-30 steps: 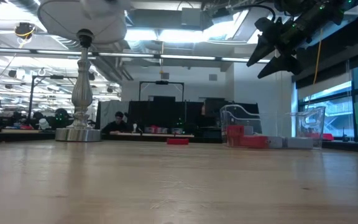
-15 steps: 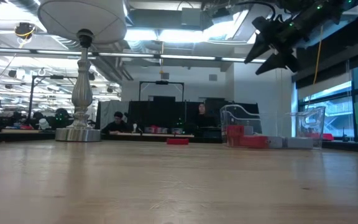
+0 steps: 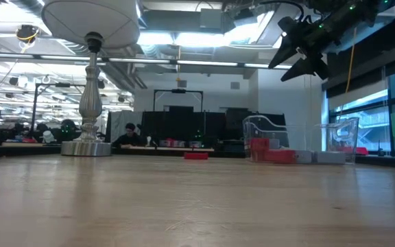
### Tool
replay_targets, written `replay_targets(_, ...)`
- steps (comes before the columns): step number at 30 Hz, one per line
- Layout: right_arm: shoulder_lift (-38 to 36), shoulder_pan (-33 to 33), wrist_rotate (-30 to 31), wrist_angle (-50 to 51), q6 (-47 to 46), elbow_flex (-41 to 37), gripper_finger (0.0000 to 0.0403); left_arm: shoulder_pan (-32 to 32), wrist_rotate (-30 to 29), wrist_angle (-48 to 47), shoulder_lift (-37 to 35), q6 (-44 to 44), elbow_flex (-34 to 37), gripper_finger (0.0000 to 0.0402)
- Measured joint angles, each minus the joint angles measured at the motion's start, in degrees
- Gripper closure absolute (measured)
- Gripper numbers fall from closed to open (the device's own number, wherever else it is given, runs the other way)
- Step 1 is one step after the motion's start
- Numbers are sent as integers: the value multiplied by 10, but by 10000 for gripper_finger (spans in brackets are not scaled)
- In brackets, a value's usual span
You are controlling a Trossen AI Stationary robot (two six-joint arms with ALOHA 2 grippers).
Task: Pick & Place Office items
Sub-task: Put the white timer into the gray bin, then put the red hourglass into the green bin
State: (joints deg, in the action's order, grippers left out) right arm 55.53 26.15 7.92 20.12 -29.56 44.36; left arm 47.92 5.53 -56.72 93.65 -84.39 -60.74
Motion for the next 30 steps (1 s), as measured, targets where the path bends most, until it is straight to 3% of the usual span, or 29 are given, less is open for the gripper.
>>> replay_targets(7,0,0,0,0,0,0,117,0,-5,16,25,62,5,345)
replay_targets(15,0,0,0,0,0,0,117,0,-4,46,31,74,5,343)
replay_targets(26,0,0,0,0,0,0,117,-4,9,47,31,40,5,293)
replay_targets(30,0,0,0,0,0,0,117,-17,41,47,28,42,5,277)
